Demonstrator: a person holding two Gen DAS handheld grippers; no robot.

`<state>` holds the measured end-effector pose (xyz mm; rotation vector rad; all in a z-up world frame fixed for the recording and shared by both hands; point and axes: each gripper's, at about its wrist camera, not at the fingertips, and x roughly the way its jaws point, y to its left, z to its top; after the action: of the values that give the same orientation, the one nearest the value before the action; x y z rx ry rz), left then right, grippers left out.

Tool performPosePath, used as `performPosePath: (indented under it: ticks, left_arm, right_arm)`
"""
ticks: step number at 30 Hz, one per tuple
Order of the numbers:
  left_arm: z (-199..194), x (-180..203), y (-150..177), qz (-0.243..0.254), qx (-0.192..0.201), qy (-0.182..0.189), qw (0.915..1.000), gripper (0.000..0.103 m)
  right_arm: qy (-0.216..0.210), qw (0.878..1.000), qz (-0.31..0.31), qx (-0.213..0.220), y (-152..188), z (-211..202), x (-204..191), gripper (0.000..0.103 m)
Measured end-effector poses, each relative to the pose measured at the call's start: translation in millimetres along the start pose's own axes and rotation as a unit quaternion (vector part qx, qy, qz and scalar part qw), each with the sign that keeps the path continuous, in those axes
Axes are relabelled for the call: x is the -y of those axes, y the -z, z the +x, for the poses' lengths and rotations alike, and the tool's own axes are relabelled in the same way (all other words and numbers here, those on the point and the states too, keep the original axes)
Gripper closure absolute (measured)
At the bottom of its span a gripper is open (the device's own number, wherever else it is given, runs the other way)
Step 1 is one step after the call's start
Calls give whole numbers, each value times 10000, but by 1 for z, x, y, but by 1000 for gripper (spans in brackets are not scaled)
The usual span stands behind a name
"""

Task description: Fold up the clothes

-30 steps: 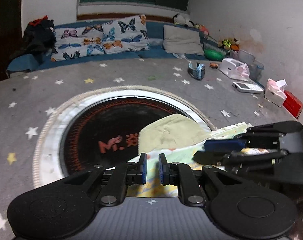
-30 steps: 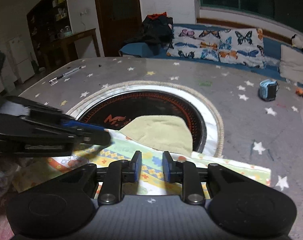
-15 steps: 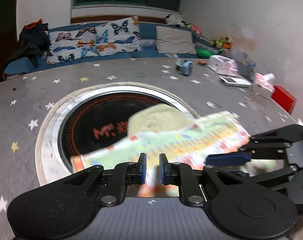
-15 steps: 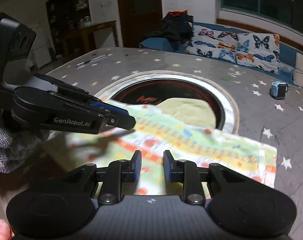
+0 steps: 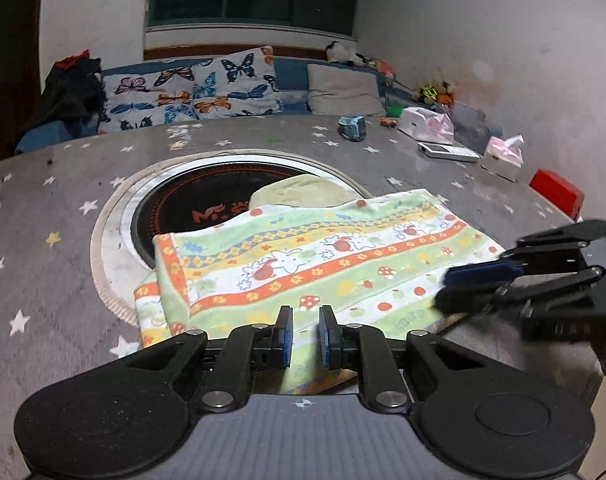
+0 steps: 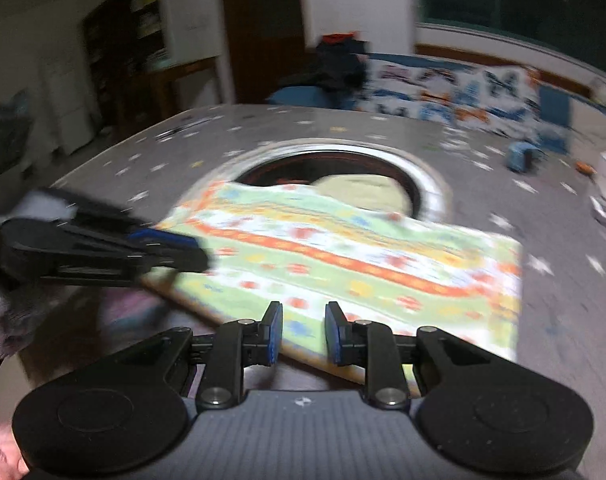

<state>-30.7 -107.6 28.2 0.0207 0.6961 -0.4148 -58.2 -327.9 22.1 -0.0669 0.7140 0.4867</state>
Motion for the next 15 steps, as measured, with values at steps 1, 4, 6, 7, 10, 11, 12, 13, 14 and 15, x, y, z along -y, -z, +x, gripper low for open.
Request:
performPosePath:
  ticks: [1, 4, 6, 7, 10, 11, 12, 13, 14, 15]
  left_arm:
    - [-1, -1, 1, -20, 5, -12, 10000, 86]
    - [-2, -6, 2, -84, 18, -48, 10000, 87]
    - [-4, -10, 4, -157, 5, -65, 9999, 86]
    - [-5, -12, 5, -197, -1, -74, 9998, 86]
    - [-7, -18, 7, -322, -5, -113, 9994, 86]
    - [-8, -20, 8, -363, -1, -132, 9993, 86]
    - [-9, -21, 9, -403, 5, -154, 9991, 86]
    - [-9, -23, 10, -444, 8, -177, 9989, 86]
    - [-11, -24, 11, -489, 11, -192, 9986, 86]
    - [-13, -26, 12, -543, 23, -192, 9983, 87]
  right_arm:
    - [105, 9999, 119, 5, 3, -2, 8, 80]
    - [402, 9982, 450, 6, 11, -10, 31, 80]
    - [580, 9963, 638, -13, 16, -16, 45, 80]
    - [627, 9956, 695, -4, 18, -19, 50, 80]
    - [691, 9951, 708, 91, 17, -26, 54, 80]
    - [693, 9952, 696, 60, 16, -24, 54, 80]
    - [696, 9952, 683, 27, 15, -22, 55, 80]
    - [712, 9953, 657, -29, 15, -18, 54, 80]
    - [728, 9953, 630, -82, 15, -15, 53, 80]
    - [756, 9954, 576, -85, 14, -15, 50, 80]
